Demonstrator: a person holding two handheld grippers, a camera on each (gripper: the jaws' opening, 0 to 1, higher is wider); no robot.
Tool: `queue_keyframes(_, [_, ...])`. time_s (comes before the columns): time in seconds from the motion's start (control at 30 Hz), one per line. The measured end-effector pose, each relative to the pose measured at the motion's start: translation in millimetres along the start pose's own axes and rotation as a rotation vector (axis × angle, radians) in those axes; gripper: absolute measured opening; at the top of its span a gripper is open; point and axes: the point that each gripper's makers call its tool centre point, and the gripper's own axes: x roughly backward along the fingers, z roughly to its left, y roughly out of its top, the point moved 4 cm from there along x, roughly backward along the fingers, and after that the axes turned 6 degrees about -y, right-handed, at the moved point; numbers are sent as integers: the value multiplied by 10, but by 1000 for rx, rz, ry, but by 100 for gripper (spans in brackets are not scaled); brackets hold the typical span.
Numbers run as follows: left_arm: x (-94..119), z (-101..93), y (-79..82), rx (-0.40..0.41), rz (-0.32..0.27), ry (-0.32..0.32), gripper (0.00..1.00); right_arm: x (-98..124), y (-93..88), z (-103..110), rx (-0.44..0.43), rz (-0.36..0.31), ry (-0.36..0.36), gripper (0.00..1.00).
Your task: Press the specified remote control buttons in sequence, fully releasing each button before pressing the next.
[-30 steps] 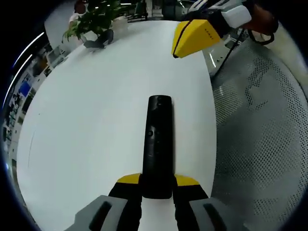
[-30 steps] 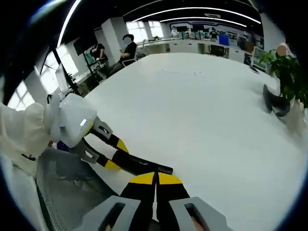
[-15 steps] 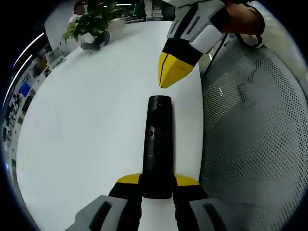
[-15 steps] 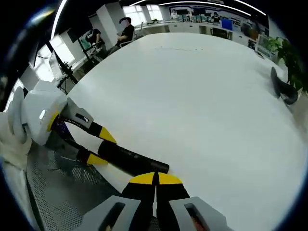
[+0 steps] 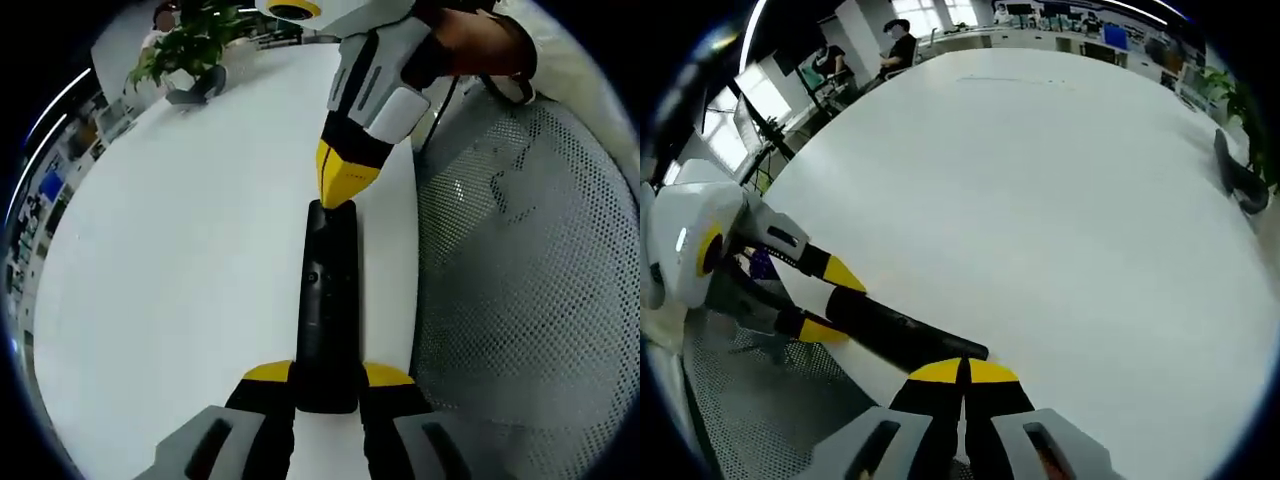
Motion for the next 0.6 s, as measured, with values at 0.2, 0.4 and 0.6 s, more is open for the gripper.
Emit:
queue_keyframes(0.2, [2,1,-3,0,-4,0,24,-4,1,15,9,8,-5,0])
queue_keyframes(0.4, [2,5,2,-9,6,-7,24,-10,10,10,10,22,-29,0])
queue_keyframes(0.6, [1,6,1,-14,-1,-8,24,-13,6,6,-7,13,-34,0])
